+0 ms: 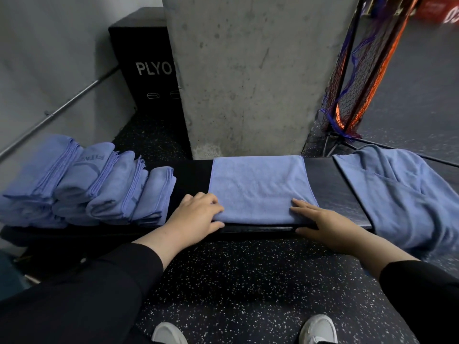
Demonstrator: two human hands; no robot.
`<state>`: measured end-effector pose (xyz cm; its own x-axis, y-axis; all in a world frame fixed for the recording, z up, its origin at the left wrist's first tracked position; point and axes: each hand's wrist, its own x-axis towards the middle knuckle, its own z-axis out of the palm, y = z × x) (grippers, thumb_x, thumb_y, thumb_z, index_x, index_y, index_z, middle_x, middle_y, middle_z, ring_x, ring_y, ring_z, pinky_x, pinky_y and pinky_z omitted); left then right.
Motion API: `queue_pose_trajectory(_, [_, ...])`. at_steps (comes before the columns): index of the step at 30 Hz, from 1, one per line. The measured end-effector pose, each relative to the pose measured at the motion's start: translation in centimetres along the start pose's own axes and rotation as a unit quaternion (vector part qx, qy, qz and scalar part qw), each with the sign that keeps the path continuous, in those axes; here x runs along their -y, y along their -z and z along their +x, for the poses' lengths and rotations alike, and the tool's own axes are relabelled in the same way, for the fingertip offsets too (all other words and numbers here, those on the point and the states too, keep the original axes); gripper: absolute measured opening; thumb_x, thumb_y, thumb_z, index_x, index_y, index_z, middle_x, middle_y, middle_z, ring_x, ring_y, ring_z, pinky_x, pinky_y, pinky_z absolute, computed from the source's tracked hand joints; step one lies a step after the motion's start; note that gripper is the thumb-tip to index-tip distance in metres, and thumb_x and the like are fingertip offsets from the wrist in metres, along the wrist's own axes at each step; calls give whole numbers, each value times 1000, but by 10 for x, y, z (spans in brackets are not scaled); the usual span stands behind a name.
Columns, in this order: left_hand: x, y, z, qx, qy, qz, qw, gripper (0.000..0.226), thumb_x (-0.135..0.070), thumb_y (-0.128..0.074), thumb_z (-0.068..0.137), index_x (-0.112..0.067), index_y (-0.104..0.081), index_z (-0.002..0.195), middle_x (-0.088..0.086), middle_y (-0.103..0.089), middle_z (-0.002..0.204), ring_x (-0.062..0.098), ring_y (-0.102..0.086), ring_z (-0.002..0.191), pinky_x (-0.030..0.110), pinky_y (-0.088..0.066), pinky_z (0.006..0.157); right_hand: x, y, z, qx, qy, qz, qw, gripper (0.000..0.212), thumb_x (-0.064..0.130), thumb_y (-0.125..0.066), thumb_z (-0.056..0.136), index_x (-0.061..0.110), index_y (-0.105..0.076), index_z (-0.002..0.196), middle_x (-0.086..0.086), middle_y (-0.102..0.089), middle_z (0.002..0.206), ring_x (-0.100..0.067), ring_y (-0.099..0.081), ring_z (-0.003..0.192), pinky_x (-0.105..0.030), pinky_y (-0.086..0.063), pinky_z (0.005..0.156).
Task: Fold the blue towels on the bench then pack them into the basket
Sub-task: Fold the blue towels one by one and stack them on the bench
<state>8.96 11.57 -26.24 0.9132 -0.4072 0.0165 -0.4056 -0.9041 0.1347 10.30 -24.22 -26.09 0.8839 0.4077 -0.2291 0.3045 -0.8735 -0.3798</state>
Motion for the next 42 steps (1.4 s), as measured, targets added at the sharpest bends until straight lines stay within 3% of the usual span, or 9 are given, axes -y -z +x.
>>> queue_pose_trajectory(6, [8, -5, -4, -17, -1, -7, 1000, 34, -42, -57, 99, -30, -61, 131, -12, -51, 122, 13, -48, 113, 36, -36, 100, -19, 1, -11, -75, -4, 9, 997, 30, 28, -77, 87, 29, -71, 117, 24, -50, 145, -6, -60, 123, -35, -49, 100])
queue_pose_trajectory(13, [9, -15, -2, -39, -38, 78, 996, 8, -19, -64, 87, -20, -67, 81, -9, -59, 92, 15, -56, 92, 33, -44, 86, -13, -1, -11, -130, -10, -13, 991, 13, 19, -67, 92, 24, -72, 103, 18, -64, 131, -12, -66, 110, -32, -52, 88])
queue_pose_trajectory(17, [9, -2, -2, -16, -5, -9, 1000, 22, -25, -43, 91, -16, -60, 83, -9, -58, 89, 12, -53, 94, 30, -39, 97, 2, 13, -16, -143, -68, 30, 987, 13, 17, -61, 94, 24, -69, 102, 12, -67, 89, -9, -60, 77, -18, -38, 63])
queue_pose_trajectory(20, [4, 15, -10, 18, 48, -118, 992, 24, -29, -42, 90, -14, -54, 75, -5, -56, 75, 14, -52, 76, 35, -47, 76, 4, 20, -22, -153, -79, 61, 983, 16, 17, -60, 93, 31, -62, 86, 13, -63, 72, 0, -54, 66, -18, -40, 61])
queue_pose_trajectory(24, [-5, 34, -21, 22, 118, -264, 957, 23, -16, -54, 93, -9, -51, 71, -6, -44, 60, 5, -36, 56, 30, -32, 58, 2, 26, -24, -165, -95, 145, 971, 25, 14, -58, 91, 32, -63, 74, 15, -64, 65, -3, -56, 62, -31, -46, 65])
queue_pose_trajectory(28, [-1, 40, -22, -6, 163, -381, 910, 21, -19, -57, 92, -6, -59, 75, -3, -46, 65, 6, -41, 65, 32, -35, 67, 6, 33, -22, -201, -96, 257, 940, 18, 15, -62, 94, 17, -68, 77, 11, -56, 58, -4, -44, 53, -24, -39, 54])
queue_pose_trajectory(31, [-1, 42, -17, -39, 206, -435, 876, 25, -33, -54, 82, -10, -61, 79, 1, -51, 69, 16, -46, 69, 37, -39, 69, 9, 34, -16, -227, -101, 337, 908, 14, 20, -65, 95, 15, -71, 84, 0, -61, 70, -11, -48, 64, -30, -40, 60])
queue_pose_trajectory(35, [2, 36, 3, -110, 255, -453, 847, 14, -18, -56, 93, -24, -69, 90, 18, -68, 82, 20, -57, 71, 40, -48, 69, 8, 36, 5, -249, -135, 383, 879, 14, 12, -61, 94, 17, -71, 86, 8, -63, 67, -12, -50, 70, -31, -40, 67])
queue_pose_trajectory(42, [15, 26, 51, -182, 272, -331, 885, 12, -18, -53, 100, -27, -60, 99, -5, -54, 62, 13, -49, 58, 35, -43, 60, 3, 45, 54, -297, -177, 332, 878, 13, 9, -58, 93, 17, -67, 99, -1, -65, 76, -13, -50, 61, -27, -39, 54])
